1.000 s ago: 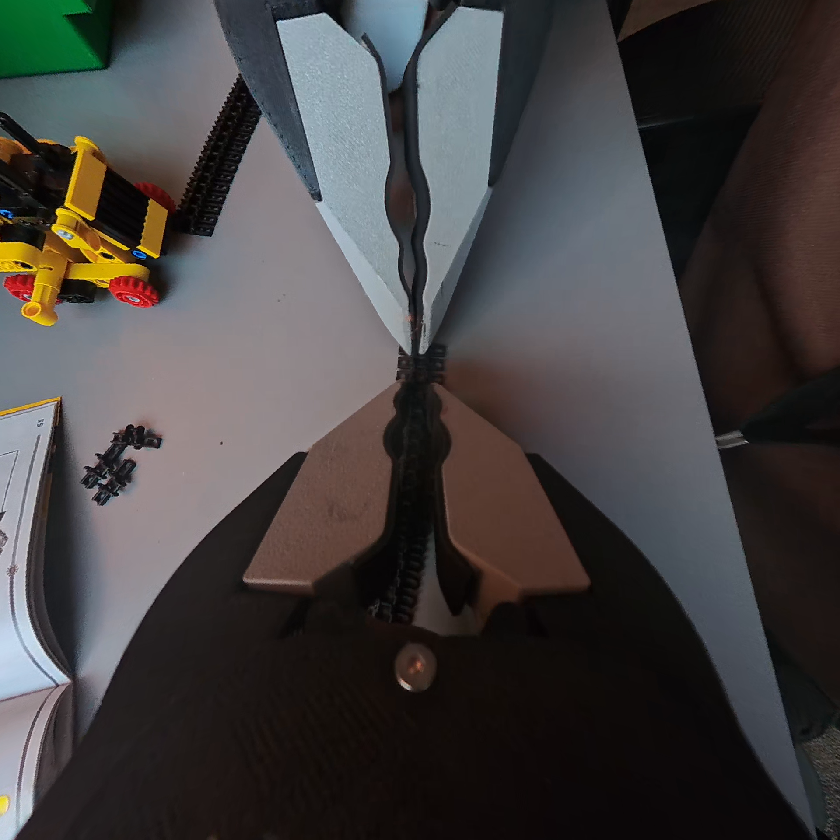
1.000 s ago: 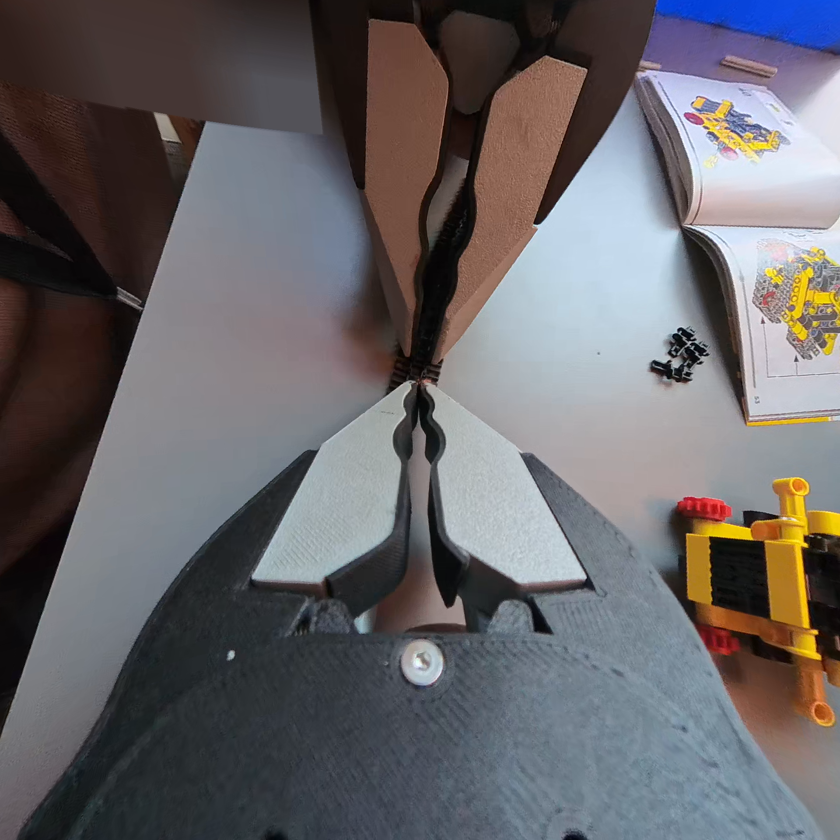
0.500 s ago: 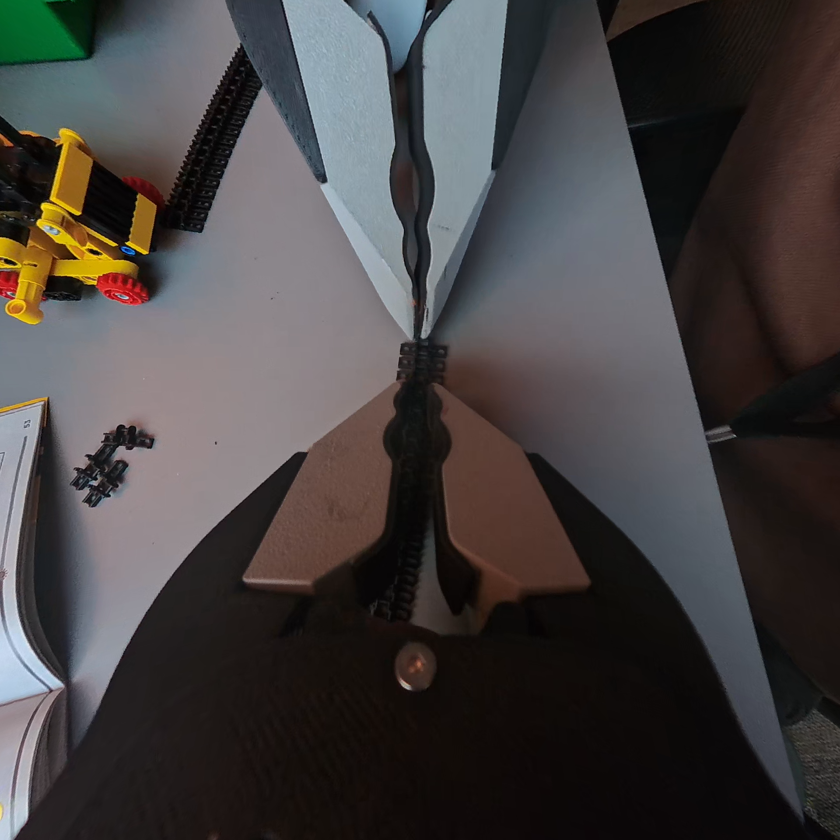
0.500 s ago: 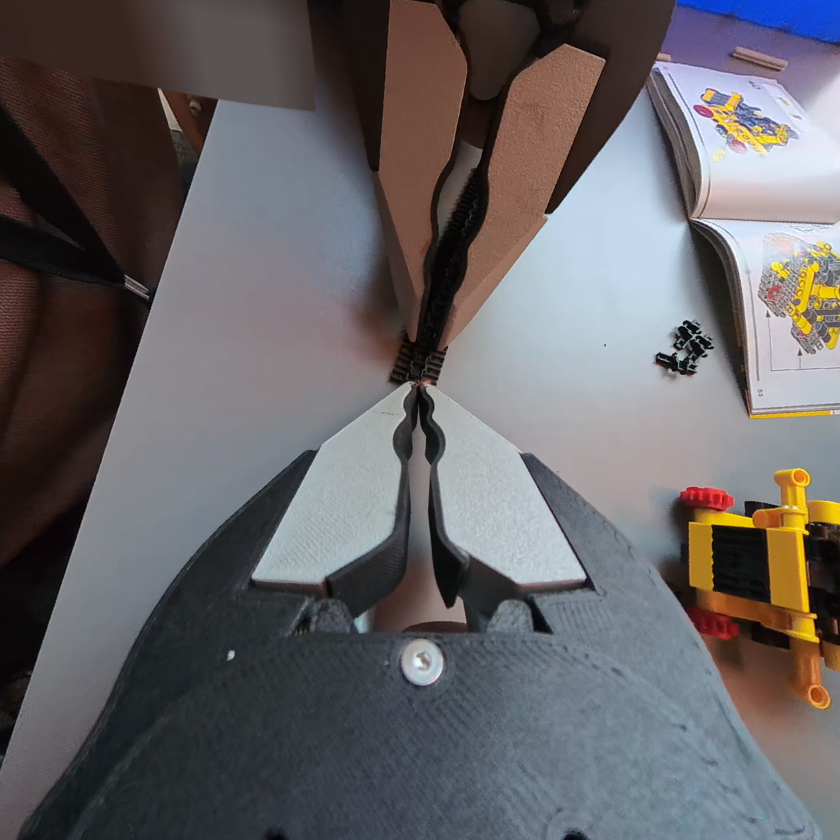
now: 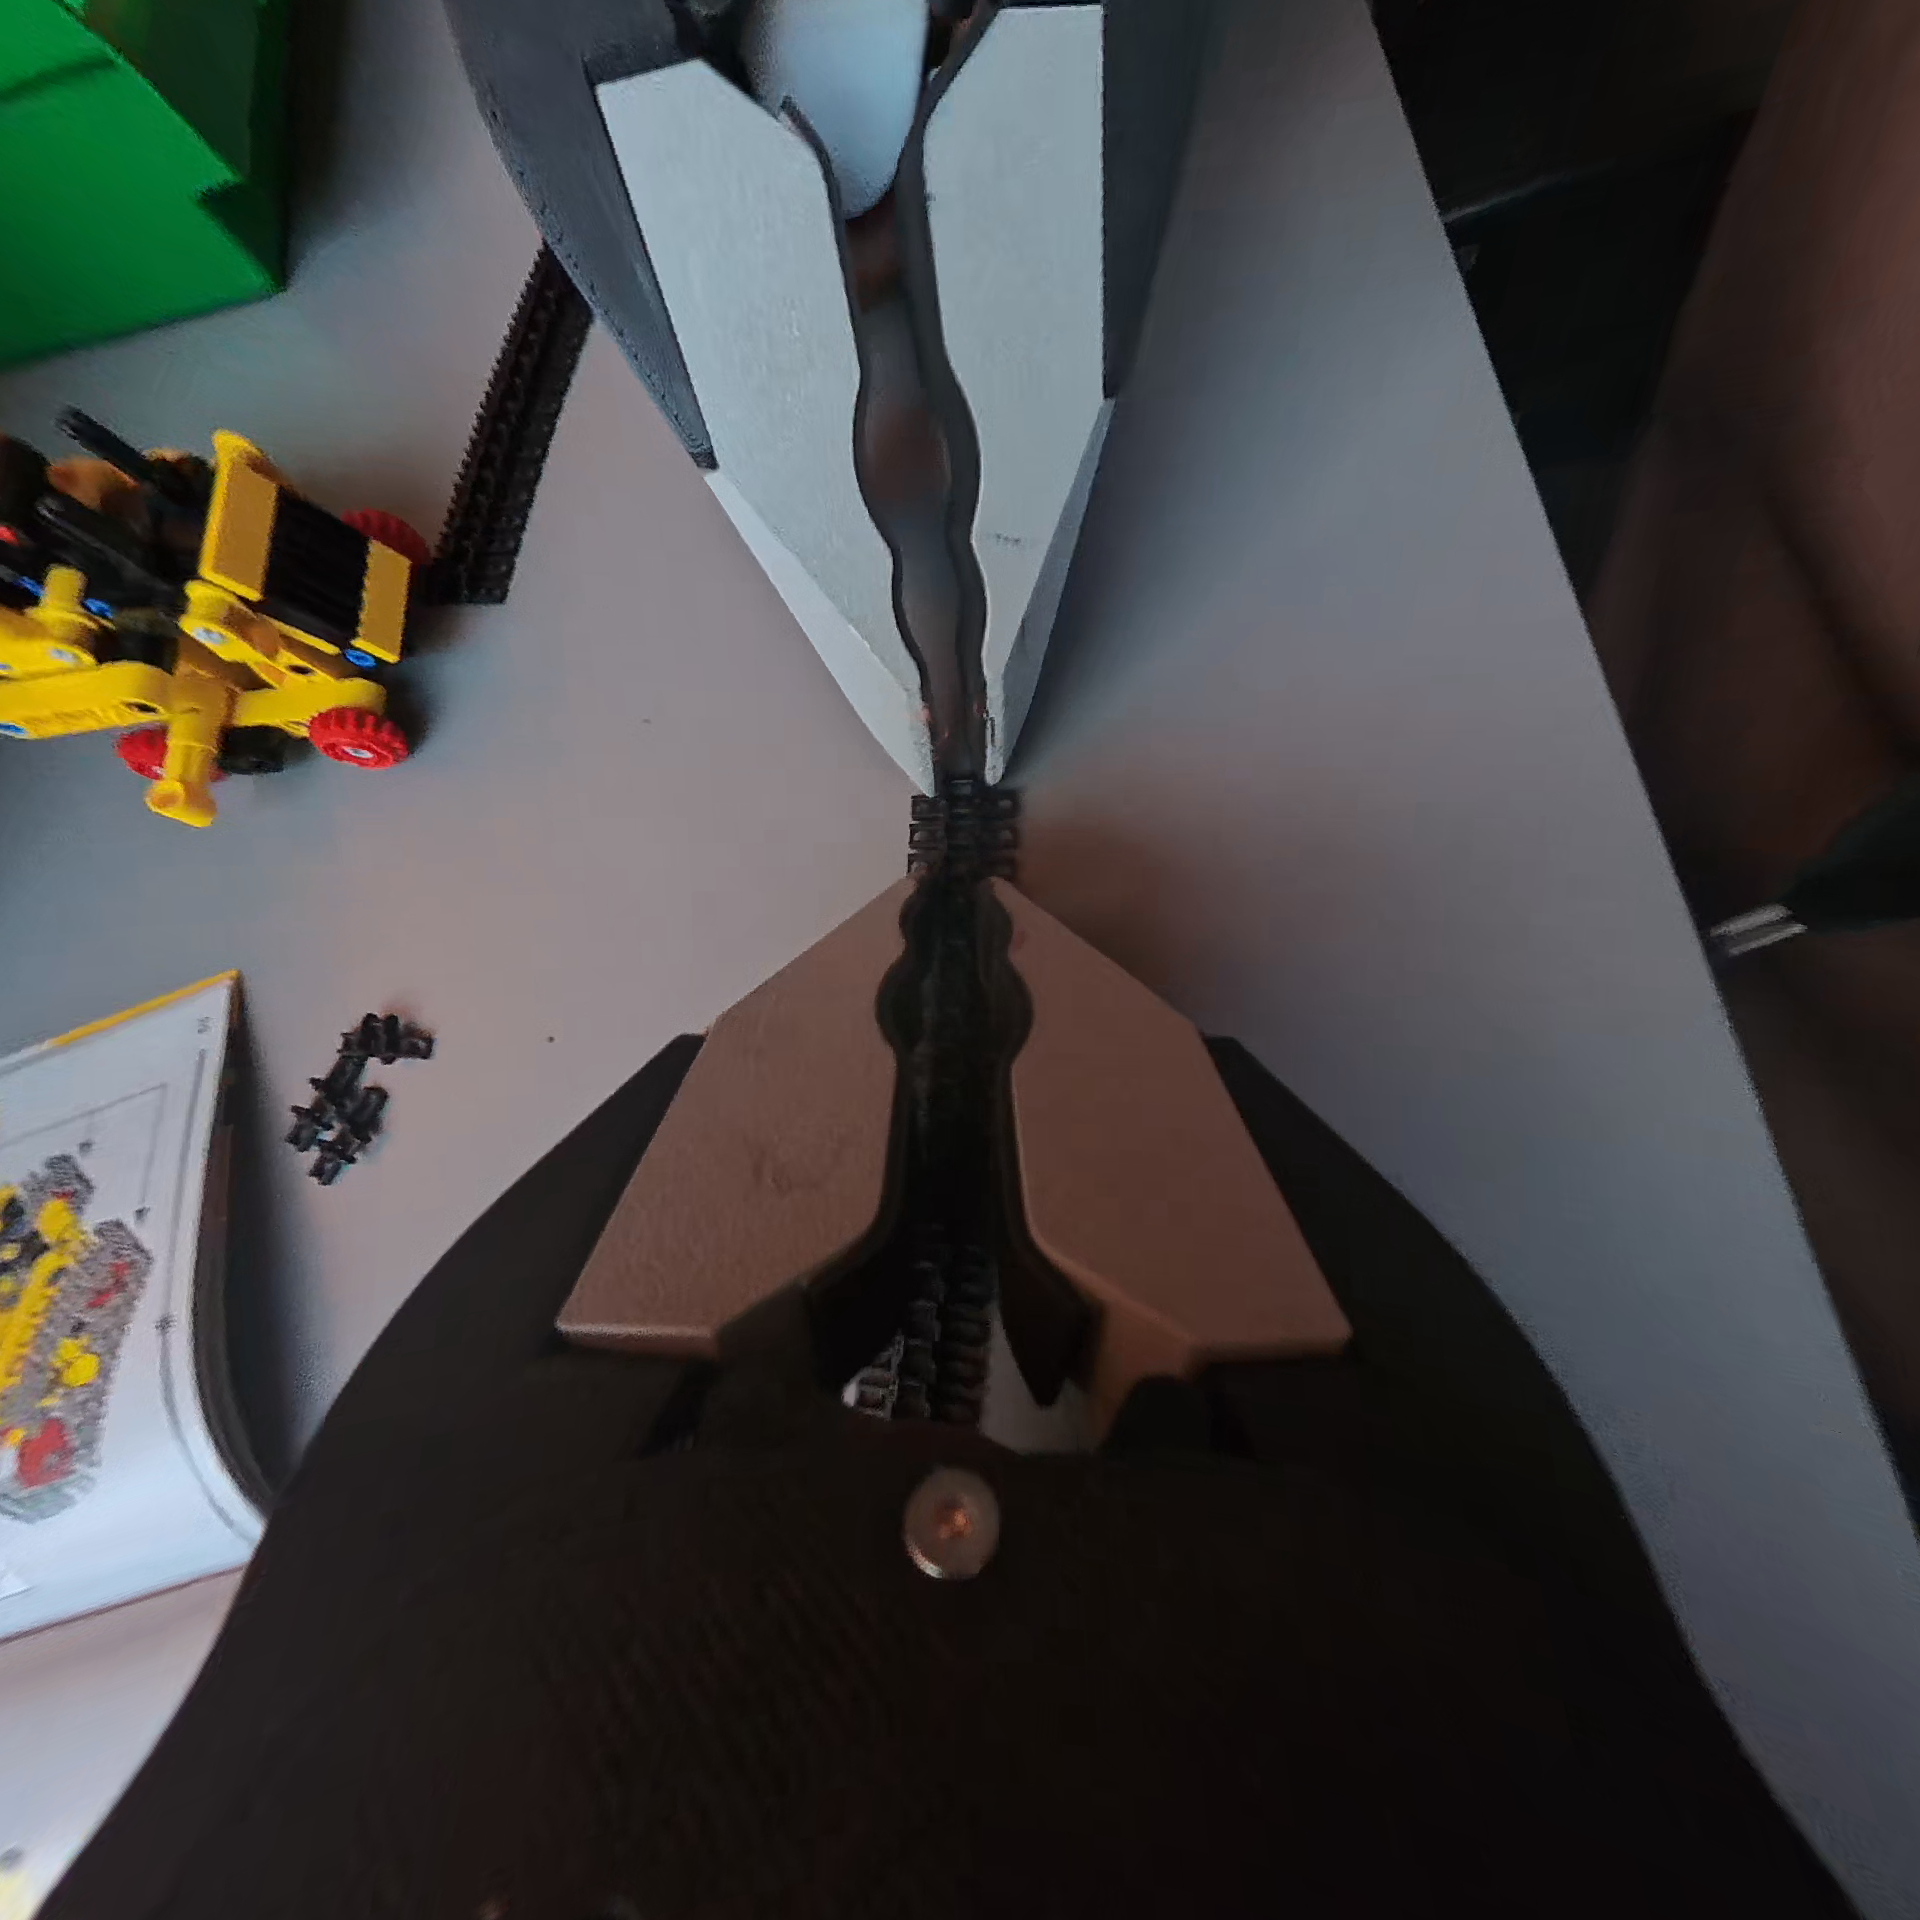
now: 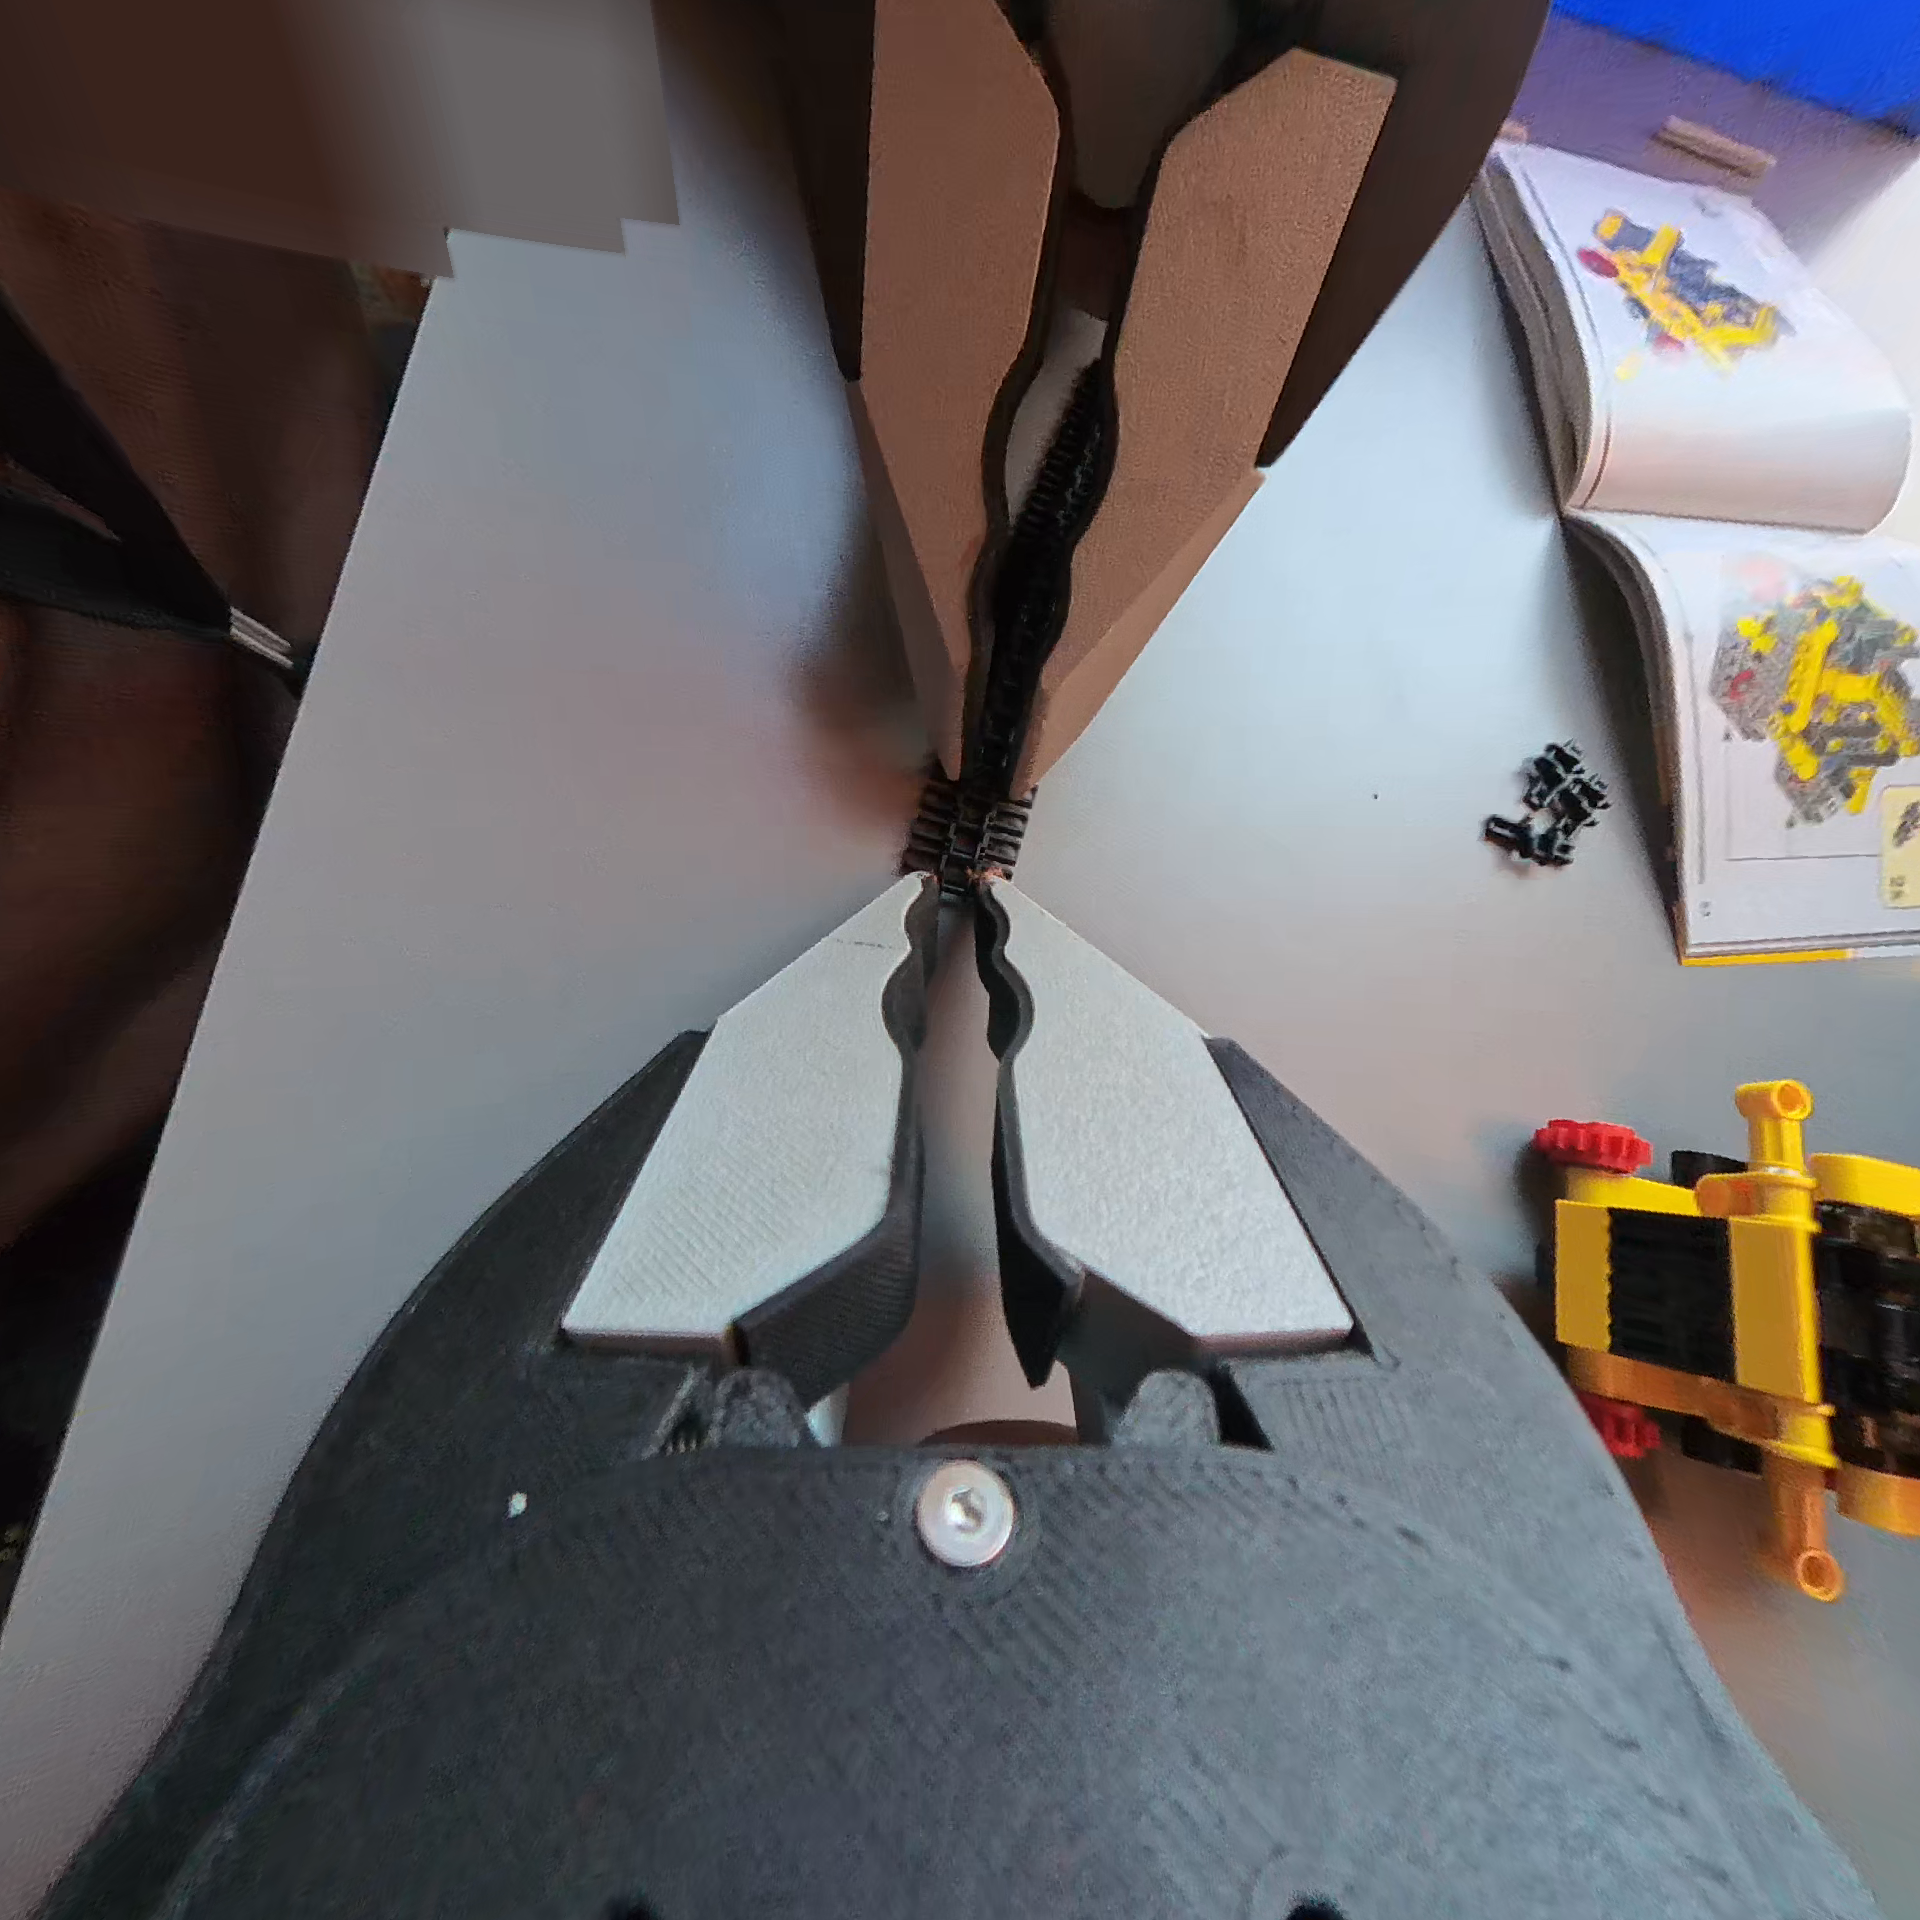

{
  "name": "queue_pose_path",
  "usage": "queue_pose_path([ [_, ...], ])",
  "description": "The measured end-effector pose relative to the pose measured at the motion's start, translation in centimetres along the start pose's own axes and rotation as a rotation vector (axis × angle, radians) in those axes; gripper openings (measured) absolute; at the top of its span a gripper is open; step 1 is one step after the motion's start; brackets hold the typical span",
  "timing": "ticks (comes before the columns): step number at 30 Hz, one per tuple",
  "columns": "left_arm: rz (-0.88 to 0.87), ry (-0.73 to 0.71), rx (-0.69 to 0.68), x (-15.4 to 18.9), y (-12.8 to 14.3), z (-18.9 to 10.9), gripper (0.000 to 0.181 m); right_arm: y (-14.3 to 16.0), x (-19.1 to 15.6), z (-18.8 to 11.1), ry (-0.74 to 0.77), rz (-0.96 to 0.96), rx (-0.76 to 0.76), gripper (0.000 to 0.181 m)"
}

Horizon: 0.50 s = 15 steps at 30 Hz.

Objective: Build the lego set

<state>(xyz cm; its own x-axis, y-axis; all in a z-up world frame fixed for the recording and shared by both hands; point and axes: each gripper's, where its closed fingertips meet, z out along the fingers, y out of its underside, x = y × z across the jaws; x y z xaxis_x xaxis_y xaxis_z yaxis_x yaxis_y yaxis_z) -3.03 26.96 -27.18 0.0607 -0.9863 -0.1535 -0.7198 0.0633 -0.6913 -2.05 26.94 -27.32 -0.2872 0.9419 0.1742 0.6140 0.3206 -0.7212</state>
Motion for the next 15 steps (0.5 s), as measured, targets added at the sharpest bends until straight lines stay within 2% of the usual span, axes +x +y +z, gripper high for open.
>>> queue_pose_path([
  [4, 0.131, -0.113, -0.006, -0.4, 0.3, -0.4, 0.004, 0.1, 0.5, -0.3, 0.035, -0.009, 0.000, 0.007],
  [10, 0.354, -0.368, -0.016, -2.6, 0.3, -0.7, 0.003, 0.0, 2.0, -1.2, -0.025, 0.250, 0.063, 0.019],
  [15, 0.476, -0.517, 0.031, -3.5, -0.7, -1.5, 0.003, -0.3, 3.7, -1.7, 0.015, 0.381, 0.123, 0.019],
])
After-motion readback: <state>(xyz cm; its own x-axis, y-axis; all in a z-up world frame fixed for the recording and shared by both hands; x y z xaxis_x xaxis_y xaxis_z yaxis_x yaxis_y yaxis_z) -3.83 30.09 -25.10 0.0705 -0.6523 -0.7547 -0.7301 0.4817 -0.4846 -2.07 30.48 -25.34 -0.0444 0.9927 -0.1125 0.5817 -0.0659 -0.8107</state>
